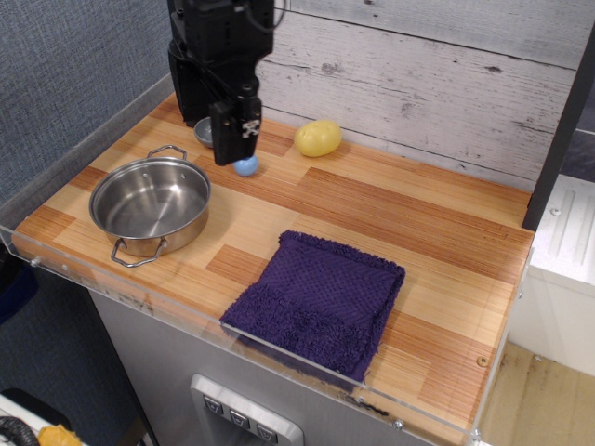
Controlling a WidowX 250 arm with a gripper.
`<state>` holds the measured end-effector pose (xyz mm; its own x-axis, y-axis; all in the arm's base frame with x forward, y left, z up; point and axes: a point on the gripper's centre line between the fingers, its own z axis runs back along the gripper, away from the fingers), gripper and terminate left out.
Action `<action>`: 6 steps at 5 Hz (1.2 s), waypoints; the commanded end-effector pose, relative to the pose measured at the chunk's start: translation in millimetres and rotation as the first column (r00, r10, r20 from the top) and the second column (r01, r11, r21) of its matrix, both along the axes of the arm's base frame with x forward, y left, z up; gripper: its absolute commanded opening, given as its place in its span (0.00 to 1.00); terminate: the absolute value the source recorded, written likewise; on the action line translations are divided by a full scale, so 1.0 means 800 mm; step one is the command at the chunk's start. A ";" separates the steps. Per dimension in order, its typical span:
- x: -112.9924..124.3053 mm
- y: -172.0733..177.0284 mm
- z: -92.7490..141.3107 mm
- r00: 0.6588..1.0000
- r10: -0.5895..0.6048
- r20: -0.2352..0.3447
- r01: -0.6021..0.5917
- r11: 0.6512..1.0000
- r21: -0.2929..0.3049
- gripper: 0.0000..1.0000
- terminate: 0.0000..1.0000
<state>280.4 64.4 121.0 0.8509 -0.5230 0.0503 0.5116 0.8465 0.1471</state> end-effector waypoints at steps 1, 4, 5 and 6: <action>0.068 0.027 0.001 0.978 -0.100 0.184 0.105 0.994 -0.018 1.00 0.00; 0.146 -0.006 -0.028 0.970 -0.112 0.216 0.112 0.994 0.013 1.00 0.00; 0.161 -0.024 -0.044 0.974 -0.097 0.206 0.099 0.995 -0.001 1.00 0.00; 0.170 -0.027 -0.056 0.977 -0.091 0.191 0.092 0.996 0.002 1.00 0.00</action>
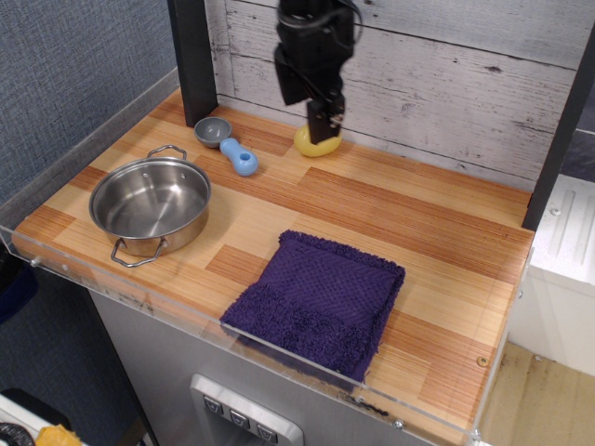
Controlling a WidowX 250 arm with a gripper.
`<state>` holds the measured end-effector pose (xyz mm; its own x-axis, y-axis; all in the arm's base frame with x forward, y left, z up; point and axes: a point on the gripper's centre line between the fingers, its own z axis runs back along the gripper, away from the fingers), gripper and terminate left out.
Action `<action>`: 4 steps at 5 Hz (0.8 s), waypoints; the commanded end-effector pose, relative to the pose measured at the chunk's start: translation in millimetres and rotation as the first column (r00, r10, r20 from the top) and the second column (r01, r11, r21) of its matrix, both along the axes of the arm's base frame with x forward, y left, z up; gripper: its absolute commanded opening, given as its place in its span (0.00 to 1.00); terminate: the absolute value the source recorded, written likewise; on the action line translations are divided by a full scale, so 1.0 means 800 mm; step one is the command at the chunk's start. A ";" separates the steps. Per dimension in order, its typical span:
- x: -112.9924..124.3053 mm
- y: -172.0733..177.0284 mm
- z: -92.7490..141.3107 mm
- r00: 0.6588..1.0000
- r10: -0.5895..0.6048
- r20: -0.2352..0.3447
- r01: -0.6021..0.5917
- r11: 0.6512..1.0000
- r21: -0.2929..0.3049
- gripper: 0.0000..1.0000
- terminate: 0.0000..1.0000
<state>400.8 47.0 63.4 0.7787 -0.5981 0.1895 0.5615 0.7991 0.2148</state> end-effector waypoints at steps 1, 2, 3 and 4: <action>0.025 0.004 0.006 0.999 0.018 0.028 -0.019 1.000 0.006 1.00 0.00; 0.028 0.020 0.003 0.999 0.037 0.028 -0.038 0.999 0.014 1.00 0.00; 0.030 0.027 -0.002 0.999 0.049 0.016 -0.049 0.999 0.018 1.00 0.00; 0.032 0.025 -0.011 0.999 0.044 0.004 -0.044 0.999 0.005 1.00 0.00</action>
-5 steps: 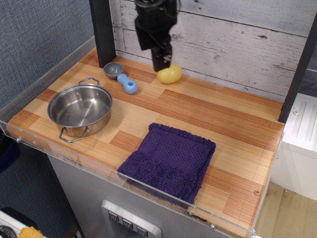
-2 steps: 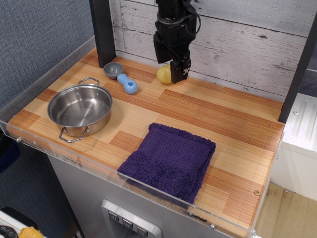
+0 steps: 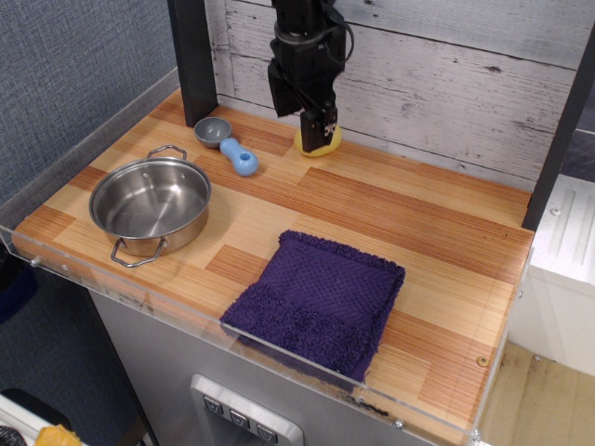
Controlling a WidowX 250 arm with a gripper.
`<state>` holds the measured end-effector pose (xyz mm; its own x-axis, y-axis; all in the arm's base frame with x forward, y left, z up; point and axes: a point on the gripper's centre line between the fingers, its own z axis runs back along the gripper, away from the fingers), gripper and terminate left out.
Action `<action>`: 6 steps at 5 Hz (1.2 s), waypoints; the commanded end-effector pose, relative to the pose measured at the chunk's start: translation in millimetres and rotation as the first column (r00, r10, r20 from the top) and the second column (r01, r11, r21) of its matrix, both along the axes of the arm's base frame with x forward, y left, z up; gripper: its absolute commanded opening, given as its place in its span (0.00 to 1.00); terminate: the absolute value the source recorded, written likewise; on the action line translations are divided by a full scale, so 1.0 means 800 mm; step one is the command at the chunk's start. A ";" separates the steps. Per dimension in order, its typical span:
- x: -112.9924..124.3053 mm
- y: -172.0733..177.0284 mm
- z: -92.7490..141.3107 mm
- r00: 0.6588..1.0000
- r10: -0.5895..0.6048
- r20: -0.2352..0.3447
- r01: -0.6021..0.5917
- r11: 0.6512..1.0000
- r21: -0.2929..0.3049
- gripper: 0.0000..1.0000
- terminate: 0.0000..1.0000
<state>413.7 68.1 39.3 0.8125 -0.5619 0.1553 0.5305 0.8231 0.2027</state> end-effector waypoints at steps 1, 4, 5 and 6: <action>0.018 -0.008 0.013 0.999 -0.014 0.032 0.014 1.000 -0.008 1.00 0.00; 0.021 -0.017 0.001 0.999 -0.023 0.028 0.022 1.000 0.003 0.00 0.00; 0.019 -0.018 0.002 0.999 -0.026 0.031 0.026 1.000 -0.003 0.00 0.00; 0.020 -0.020 0.017 0.998 -0.028 0.053 0.029 1.000 -0.011 0.00 0.00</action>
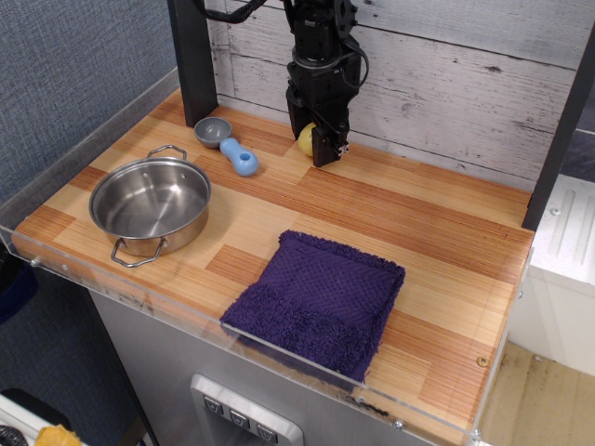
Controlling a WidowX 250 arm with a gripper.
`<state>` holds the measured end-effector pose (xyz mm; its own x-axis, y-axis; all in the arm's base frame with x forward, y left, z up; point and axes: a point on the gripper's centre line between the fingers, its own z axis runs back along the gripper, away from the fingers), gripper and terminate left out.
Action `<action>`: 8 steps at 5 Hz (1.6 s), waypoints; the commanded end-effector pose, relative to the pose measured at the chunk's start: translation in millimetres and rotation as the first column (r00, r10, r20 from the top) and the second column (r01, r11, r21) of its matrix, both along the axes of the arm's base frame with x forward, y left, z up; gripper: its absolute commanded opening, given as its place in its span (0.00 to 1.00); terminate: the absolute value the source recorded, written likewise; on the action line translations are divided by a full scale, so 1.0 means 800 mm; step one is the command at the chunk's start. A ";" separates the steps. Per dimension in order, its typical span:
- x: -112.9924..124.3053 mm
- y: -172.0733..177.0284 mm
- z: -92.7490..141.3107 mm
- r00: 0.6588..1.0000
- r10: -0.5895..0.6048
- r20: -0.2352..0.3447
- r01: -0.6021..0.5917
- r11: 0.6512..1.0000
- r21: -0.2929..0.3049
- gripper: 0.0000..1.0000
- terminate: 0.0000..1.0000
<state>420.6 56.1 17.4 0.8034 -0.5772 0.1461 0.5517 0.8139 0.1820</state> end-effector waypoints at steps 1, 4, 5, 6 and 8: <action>0.014 -0.010 0.067 0.995 -0.007 0.099 0.008 1.000 -0.016 0.00 0.00; -0.026 -0.054 0.123 0.977 -0.169 0.129 0.176 0.983 -0.047 0.00 0.00; -0.051 -0.085 0.134 0.953 -0.272 0.134 0.280 0.959 -0.040 0.00 0.00; -0.074 -0.111 0.128 0.932 -0.342 0.117 0.350 0.936 -0.047 0.00 0.00; -0.130 -0.133 0.113 0.887 -0.455 0.073 0.459 0.887 -0.049 0.00 0.00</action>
